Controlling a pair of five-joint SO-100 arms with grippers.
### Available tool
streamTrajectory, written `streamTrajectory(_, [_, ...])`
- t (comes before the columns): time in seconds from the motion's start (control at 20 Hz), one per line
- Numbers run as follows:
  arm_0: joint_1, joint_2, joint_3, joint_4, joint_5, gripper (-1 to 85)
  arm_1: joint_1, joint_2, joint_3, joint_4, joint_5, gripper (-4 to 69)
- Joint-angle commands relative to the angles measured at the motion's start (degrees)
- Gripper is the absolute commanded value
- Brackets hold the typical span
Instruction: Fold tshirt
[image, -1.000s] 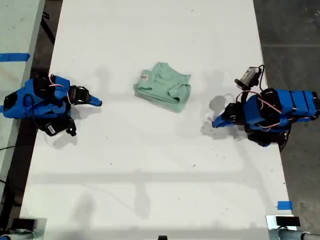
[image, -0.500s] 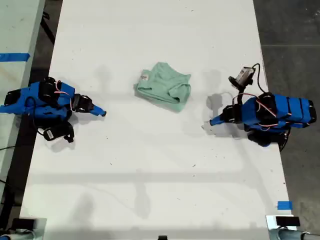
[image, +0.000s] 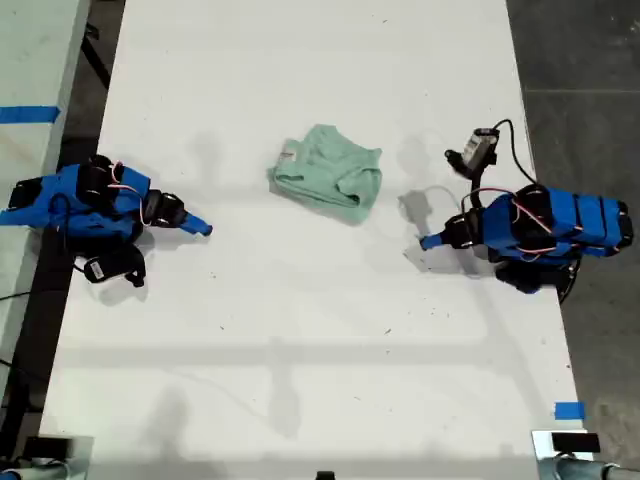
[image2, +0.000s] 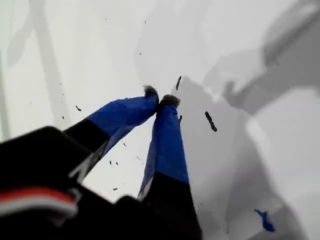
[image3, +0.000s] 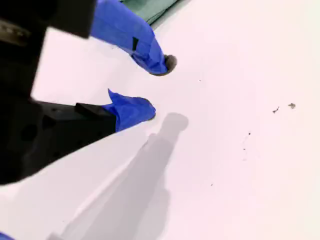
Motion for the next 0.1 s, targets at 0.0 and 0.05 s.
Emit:
streamTrajectory(0.0, [0.4,-0.3,0.0,3.8,-0.6,9.2,0.4,0.3,-0.5,-0.9,-1.0,1.9])
streamTrajectory(0.05, [0.4,-0.3,0.0,3.8,-0.6,9.2,0.4,0.3,-0.5,-0.9,-1.0,1.9])
